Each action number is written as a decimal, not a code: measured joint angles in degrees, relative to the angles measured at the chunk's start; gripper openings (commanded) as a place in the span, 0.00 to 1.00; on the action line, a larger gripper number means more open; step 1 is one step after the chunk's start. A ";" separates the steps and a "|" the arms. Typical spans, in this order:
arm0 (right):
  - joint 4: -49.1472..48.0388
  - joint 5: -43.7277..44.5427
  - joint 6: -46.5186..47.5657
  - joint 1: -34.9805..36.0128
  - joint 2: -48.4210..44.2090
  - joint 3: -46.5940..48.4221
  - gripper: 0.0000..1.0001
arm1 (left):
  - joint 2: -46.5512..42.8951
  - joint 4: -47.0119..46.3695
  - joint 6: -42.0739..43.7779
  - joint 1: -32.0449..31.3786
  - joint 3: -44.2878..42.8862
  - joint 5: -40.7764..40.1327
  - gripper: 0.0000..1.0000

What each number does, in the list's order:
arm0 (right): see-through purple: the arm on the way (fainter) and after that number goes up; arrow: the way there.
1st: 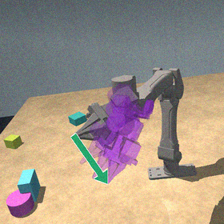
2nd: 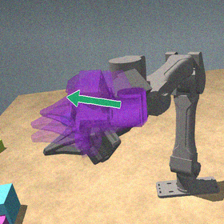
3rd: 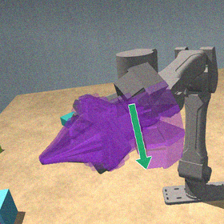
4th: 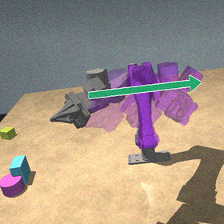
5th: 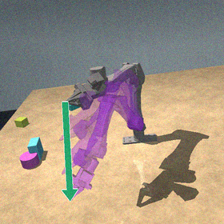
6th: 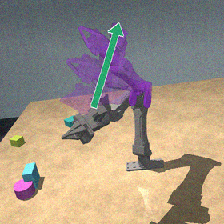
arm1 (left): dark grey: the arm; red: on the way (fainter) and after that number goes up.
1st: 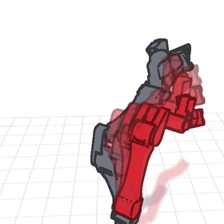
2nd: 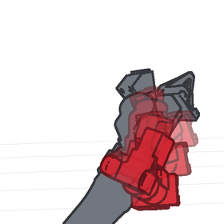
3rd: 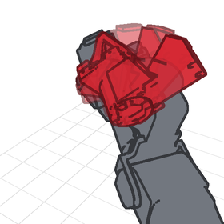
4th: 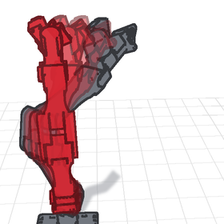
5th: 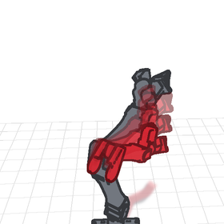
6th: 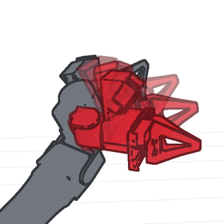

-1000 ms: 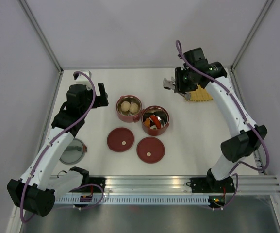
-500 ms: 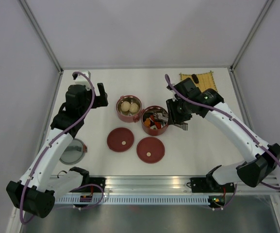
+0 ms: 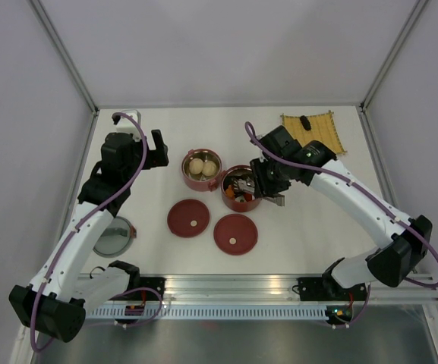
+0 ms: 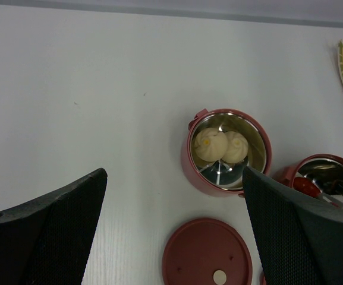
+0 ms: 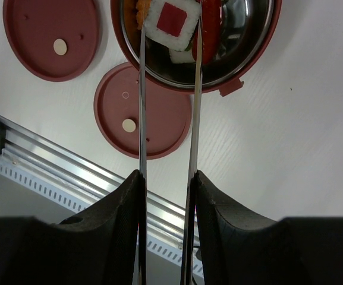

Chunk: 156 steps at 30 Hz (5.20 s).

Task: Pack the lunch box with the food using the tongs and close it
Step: Place the fake food in the packing box, then pick up the fake food from the plate, then place the fake food in the packing box.

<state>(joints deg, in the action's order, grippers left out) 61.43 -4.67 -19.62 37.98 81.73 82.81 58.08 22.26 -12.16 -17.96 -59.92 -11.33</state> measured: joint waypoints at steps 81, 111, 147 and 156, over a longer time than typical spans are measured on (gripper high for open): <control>-27.19 2.51 23.98 -40.72 32.68 17.62 0.49 | 5.11 0.04 0.02 0.00 0.00 -0.07 1.00; -24.85 1.79 25.29 -40.65 36.52 20.24 0.10 | 5.16 0.04 0.04 0.00 0.00 -0.09 1.00; -2.71 -10.75 11.15 -17.70 -10.03 -3.74 0.10 | 5.14 0.07 0.02 0.00 0.00 1.55 1.00; -2.21 -12.66 9.33 -16.20 -13.09 -6.97 0.15 | 5.14 0.07 0.02 0.00 0.00 2.12 1.00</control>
<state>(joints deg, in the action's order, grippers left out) 59.22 -17.32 -10.28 21.78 68.64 75.83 63.22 22.33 -12.14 -17.96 -59.92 -9.21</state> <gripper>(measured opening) 0.276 0.994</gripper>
